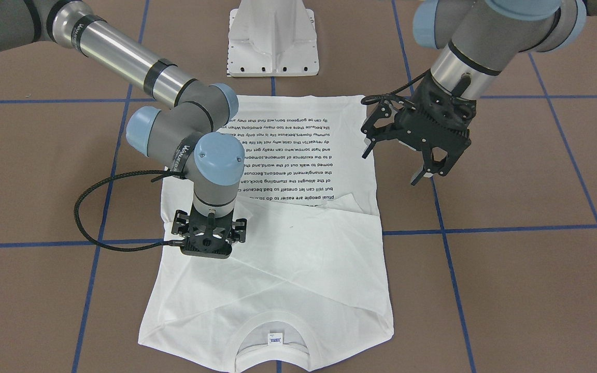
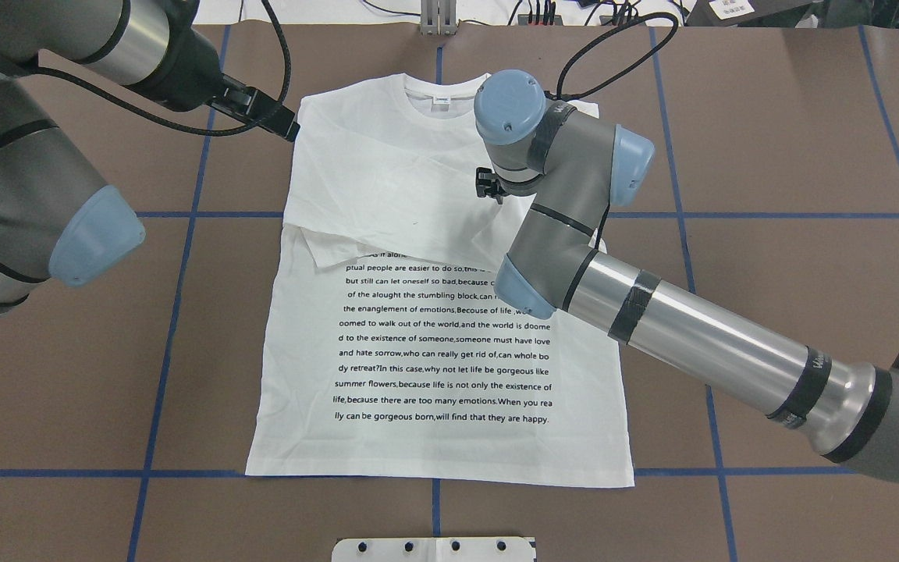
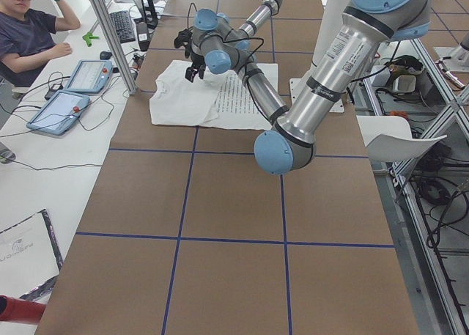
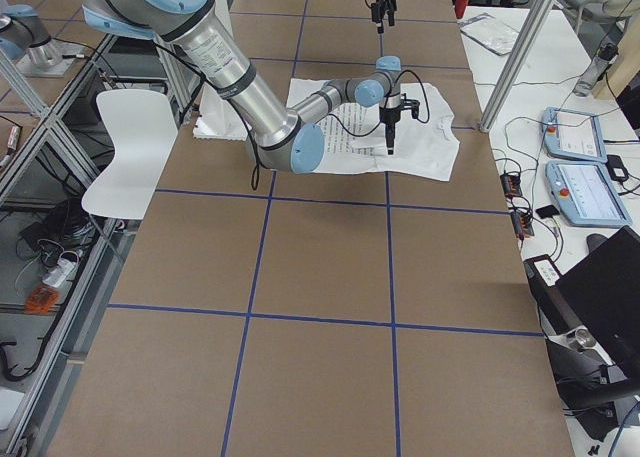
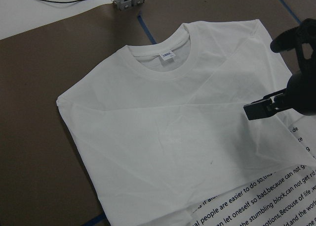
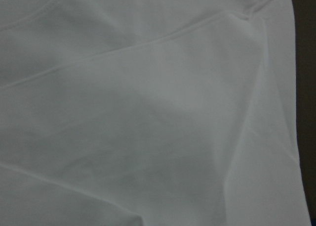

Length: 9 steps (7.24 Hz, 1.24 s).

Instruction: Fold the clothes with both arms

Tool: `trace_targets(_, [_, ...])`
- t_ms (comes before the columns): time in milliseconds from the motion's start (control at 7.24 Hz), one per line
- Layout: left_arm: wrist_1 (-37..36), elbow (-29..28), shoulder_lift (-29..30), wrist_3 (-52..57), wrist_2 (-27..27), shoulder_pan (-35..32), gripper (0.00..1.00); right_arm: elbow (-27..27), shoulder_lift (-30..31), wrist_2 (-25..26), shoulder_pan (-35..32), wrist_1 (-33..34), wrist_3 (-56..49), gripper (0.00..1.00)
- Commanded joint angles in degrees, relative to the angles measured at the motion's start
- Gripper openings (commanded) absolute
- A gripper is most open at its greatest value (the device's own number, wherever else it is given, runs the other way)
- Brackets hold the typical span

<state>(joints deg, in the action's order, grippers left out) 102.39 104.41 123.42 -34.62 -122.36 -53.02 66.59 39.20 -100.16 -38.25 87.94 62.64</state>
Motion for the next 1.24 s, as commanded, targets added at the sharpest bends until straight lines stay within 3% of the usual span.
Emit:
trace_targets(0, [0.0,0.0,0.1,0.0,0.0,0.0,1.0,4.2,1.4,0.2,-0.2,6.4,-7.7,1.0])
trace_targets(414, [0.0,0.0,0.0,-0.1,0.0,0.0,1.0,12.7,9.5,0.2,-2.3,9.5,-16.5,1.0])
trace_targets(828, [-0.1,0.1,-0.1,-0.1,-0.2,0.0,1.0,13.8,10.3,-0.6,-5.0,9.0,-22.4,1.0])
trace_targets(1104, [-0.5,-0.4,-0.3,0.0,-0.2,1.1,1.0,23.4,14.8,-6.9,-6.6,8.8,-19.8,1.0])
